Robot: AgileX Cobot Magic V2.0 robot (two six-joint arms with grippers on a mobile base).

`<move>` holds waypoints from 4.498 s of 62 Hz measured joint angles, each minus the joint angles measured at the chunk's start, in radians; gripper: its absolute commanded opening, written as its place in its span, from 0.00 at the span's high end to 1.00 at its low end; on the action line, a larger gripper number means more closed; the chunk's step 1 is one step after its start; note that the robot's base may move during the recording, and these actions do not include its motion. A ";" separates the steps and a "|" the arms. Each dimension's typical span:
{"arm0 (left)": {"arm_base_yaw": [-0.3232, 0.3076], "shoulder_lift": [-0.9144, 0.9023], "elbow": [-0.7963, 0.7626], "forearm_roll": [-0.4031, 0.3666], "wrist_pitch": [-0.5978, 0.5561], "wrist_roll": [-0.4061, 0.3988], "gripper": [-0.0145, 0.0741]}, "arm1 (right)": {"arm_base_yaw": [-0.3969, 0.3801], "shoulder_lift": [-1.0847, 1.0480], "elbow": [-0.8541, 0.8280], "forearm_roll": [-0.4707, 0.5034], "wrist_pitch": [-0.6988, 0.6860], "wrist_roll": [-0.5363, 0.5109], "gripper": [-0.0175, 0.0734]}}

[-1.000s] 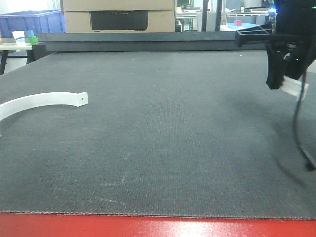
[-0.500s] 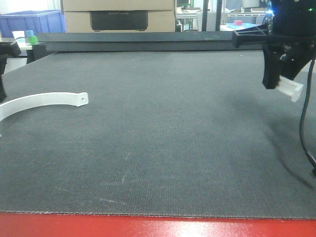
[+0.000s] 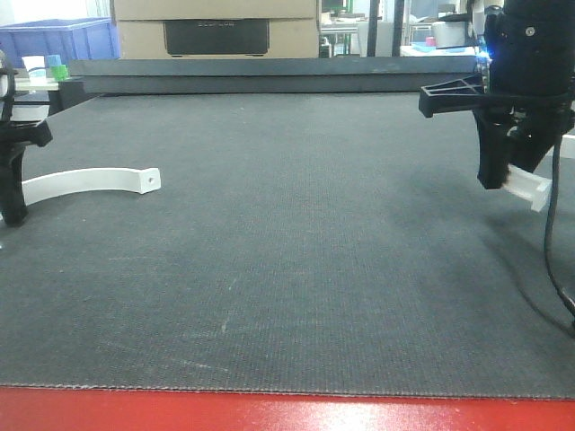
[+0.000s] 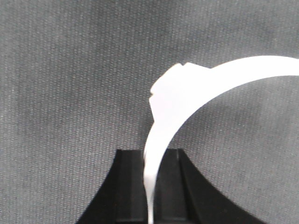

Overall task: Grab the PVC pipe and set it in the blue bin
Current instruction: 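Lift both held white clamps up off the table, then raise both held clamps and hold them while the base backs away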

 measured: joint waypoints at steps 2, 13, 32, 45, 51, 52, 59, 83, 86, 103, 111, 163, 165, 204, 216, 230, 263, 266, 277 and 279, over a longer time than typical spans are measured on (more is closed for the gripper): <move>0.000 0.000 -0.002 0.000 0.000 0.000 0.54 | 0.000 0.000 0.000 0.000 0.000 0.000 0.98; 0.000 0.002 -0.002 0.004 0.003 0.000 0.73 | 0.000 0.000 0.000 0.000 0.000 0.000 0.98; 0.000 0.004 -0.006 0.005 0.014 0.000 0.96 | 0.000 0.000 0.000 0.000 0.000 -0.003 0.98; 0.000 -0.035 -0.004 0.003 0.042 0.000 0.96 | 0.000 -0.039 0.000 0.000 -0.012 -0.003 0.98; 0.000 -0.094 -0.004 0.003 0.045 0.000 0.96 | 0.000 -0.090 0.000 0.000 -0.036 -0.003 0.98; 0.000 -0.105 -0.004 0.003 0.045 0.000 0.96 | 0.000 -0.099 0.000 0.000 -0.043 -0.003 0.98; 0.000 -0.193 -0.004 0.001 0.033 0.000 0.96 | 0.000 -0.165 0.000 0.000 -0.075 -0.003 0.98; 0.000 -0.440 0.047 -0.009 -0.166 0.018 0.96 | -0.115 -0.324 0.002 -0.014 -0.172 0.080 0.98; 0.000 -0.470 0.076 -0.016 -0.210 0.020 0.96 | -0.135 -0.336 0.002 -0.018 -0.172 0.057 0.98; 0.000 -0.660 0.297 -0.090 -0.520 0.026 0.96 | -0.176 -0.445 0.109 -0.027 -0.236 -0.040 0.98; 0.000 -0.737 0.411 -0.097 -0.628 0.026 0.96 | -0.176 -0.555 0.251 -0.027 -0.349 -0.069 0.98; -0.238 -1.116 0.575 -0.097 -0.899 0.131 0.96 | -0.176 -1.210 0.637 -0.043 -0.855 -0.076 0.98; -0.238 -1.116 0.575 -0.097 -0.900 0.131 0.96 | -0.176 -1.212 0.637 -0.043 -0.853 -0.076 0.98; -0.240 -1.116 0.575 -0.097 -0.900 0.131 0.96 | -0.176 -1.212 0.637 -0.043 -0.826 -0.076 0.98; -0.240 -1.116 0.575 -0.097 -0.900 0.131 0.96 | -0.176 -1.212 0.637 -0.043 -0.826 -0.076 0.98; -0.240 -1.116 0.575 -0.097 -0.900 0.131 0.96 | -0.176 -1.212 0.637 -0.043 -0.826 -0.076 0.98; -0.240 -1.116 0.575 -0.097 -0.900 0.131 0.96 | -0.176 -1.212 0.637 -0.043 -0.826 -0.076 0.98; -0.240 -1.116 0.575 -0.097 -0.900 0.131 0.96 | -0.176 -1.212 0.637 -0.043 -0.826 -0.076 0.98; -0.240 -1.116 0.575 -0.097 -0.900 0.131 0.96 | -0.176 -1.212 0.637 -0.043 -0.826 -0.076 0.98; -0.240 -1.116 0.575 -0.097 -0.900 0.131 0.96 | -0.176 -1.212 0.637 -0.043 -0.826 -0.076 0.98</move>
